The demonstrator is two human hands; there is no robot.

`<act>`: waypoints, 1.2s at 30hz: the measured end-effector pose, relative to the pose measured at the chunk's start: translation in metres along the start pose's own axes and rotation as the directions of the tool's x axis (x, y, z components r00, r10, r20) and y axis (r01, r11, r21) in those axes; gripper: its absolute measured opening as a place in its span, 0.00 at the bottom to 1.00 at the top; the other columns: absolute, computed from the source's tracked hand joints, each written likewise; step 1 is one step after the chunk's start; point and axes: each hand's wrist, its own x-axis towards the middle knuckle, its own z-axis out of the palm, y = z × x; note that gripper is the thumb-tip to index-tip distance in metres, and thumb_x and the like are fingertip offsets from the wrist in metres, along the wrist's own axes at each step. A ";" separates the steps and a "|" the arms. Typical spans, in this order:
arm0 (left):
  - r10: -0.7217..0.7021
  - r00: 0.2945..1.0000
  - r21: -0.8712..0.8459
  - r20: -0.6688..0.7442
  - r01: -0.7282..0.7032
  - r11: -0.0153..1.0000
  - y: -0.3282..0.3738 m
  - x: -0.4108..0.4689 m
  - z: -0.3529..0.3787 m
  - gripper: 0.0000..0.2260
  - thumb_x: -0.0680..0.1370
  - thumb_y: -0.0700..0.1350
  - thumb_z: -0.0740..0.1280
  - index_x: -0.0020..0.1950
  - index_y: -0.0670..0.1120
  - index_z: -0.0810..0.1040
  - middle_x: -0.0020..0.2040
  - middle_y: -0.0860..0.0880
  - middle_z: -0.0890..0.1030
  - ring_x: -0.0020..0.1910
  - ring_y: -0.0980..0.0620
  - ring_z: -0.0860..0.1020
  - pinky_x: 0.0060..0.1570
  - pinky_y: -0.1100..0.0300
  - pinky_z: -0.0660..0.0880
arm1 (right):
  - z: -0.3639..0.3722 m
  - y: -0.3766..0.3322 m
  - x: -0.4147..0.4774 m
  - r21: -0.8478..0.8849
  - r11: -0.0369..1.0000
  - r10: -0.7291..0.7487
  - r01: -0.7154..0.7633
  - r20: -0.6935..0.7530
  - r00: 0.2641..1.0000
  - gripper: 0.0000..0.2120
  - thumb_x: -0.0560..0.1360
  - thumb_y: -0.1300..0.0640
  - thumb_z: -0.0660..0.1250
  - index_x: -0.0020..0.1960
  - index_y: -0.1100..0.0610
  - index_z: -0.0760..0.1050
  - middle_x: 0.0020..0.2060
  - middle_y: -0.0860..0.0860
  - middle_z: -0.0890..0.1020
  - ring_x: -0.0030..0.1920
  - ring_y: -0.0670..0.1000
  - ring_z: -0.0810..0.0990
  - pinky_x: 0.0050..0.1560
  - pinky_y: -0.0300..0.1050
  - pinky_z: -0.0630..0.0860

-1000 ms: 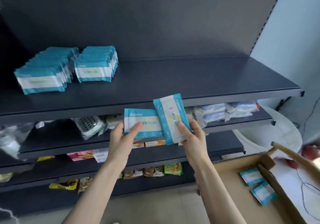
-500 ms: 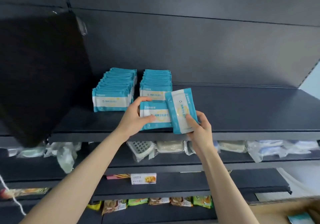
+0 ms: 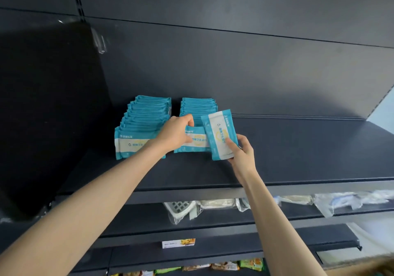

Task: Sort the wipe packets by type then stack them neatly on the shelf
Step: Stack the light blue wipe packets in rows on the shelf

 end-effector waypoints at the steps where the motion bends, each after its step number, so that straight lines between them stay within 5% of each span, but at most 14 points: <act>1: 0.008 1.000 0.063 0.009 -0.009 0.998 0.000 0.004 0.001 0.13 0.73 0.41 0.72 0.52 0.48 0.70 0.57 0.45 0.76 0.49 0.45 0.76 0.47 0.50 0.74 | 0.000 0.001 0.004 -0.010 1.000 0.003 -0.003 0.004 1.000 0.05 0.78 0.57 0.65 0.53 0.54 0.72 0.50 0.52 0.82 0.51 0.52 0.82 0.50 0.55 0.80; 4: 0.055 0.998 0.252 0.008 -0.055 0.966 0.000 0.013 0.004 0.14 0.74 0.42 0.71 0.57 0.44 0.71 0.47 0.47 0.76 0.42 0.47 0.73 0.40 0.53 0.70 | 0.000 0.002 0.017 -0.075 0.997 -0.011 0.011 0.007 1.000 0.03 0.77 0.57 0.66 0.51 0.52 0.73 0.51 0.52 0.82 0.52 0.52 0.82 0.50 0.56 0.80; 10: 0.199 0.974 0.493 -0.113 -0.118 0.862 -0.012 0.023 0.017 0.16 0.75 0.50 0.69 0.58 0.45 0.70 0.56 0.49 0.77 0.55 0.48 0.73 0.54 0.56 0.63 | -0.007 0.006 0.036 -0.254 0.955 -0.164 0.153 -0.020 0.986 0.05 0.76 0.59 0.68 0.48 0.49 0.76 0.51 0.54 0.80 0.48 0.51 0.81 0.46 0.44 0.80; 16: 0.216 0.967 0.435 -0.134 -0.138 0.890 -0.020 0.023 0.001 0.26 0.72 0.56 0.71 0.66 0.49 0.69 0.60 0.53 0.74 0.61 0.52 0.69 0.58 0.57 0.57 | -0.003 -0.002 0.043 -0.437 0.834 -0.323 0.337 0.107 0.940 0.10 0.71 0.62 0.73 0.48 0.51 0.76 0.46 0.47 0.78 0.45 0.44 0.77 0.45 0.33 0.75; 20: 0.234 0.971 0.419 -0.052 -0.191 0.888 -0.022 0.019 -0.004 0.30 0.70 0.58 0.71 0.69 0.52 0.68 0.62 0.54 0.72 0.63 0.53 0.66 0.59 0.58 0.55 | 0.016 -0.002 0.048 -0.638 0.602 -0.424 0.479 0.253 0.870 0.10 0.69 0.59 0.76 0.47 0.54 0.77 0.43 0.42 0.75 0.48 0.47 0.70 0.51 0.36 0.68; 25: 0.298 0.954 0.488 -0.031 -0.246 0.837 -0.024 0.019 0.006 0.28 0.71 0.59 0.71 0.67 0.49 0.71 0.58 0.53 0.73 0.59 0.51 0.68 0.58 0.57 0.55 | 0.029 0.010 0.058 -0.753 0.247 -0.592 0.610 0.380 0.710 0.14 0.66 0.55 0.78 0.48 0.58 0.80 0.48 0.54 0.75 0.50 0.54 0.69 0.50 0.50 0.69; 29: 0.374 0.926 0.593 -0.045 -0.276 0.756 -0.026 0.021 0.013 0.25 0.63 0.57 0.78 0.54 0.44 0.80 0.47 0.49 0.75 0.48 0.47 0.74 0.51 0.55 0.58 | 0.025 0.010 0.061 -0.775 0.213 -0.567 0.595 0.398 0.721 0.22 0.67 0.51 0.76 0.58 0.56 0.77 0.62 0.57 0.73 0.61 0.53 0.63 0.59 0.56 0.65; 32: 0.393 0.918 0.614 -0.050 -0.282 0.737 -0.025 0.020 0.014 0.24 0.63 0.56 0.78 0.52 0.44 0.79 0.46 0.48 0.75 0.47 0.47 0.73 0.51 0.54 0.58 | 0.016 0.010 0.058 -0.807 0.199 -0.364 0.555 0.465 0.807 0.36 0.70 0.46 0.73 0.74 0.51 0.63 0.75 0.51 0.59 0.72 0.54 0.54 0.70 0.54 0.51; 36: 0.407 0.912 0.623 -0.054 -0.287 0.727 -0.021 0.018 0.015 0.23 0.61 0.55 0.79 0.48 0.44 0.78 0.44 0.49 0.74 0.44 0.48 0.74 0.50 0.54 0.60 | 0.008 0.011 0.059 -0.821 0.163 -0.305 0.547 0.486 0.819 0.38 0.72 0.46 0.71 0.76 0.49 0.55 0.76 0.48 0.55 0.75 0.53 0.50 0.71 0.49 0.43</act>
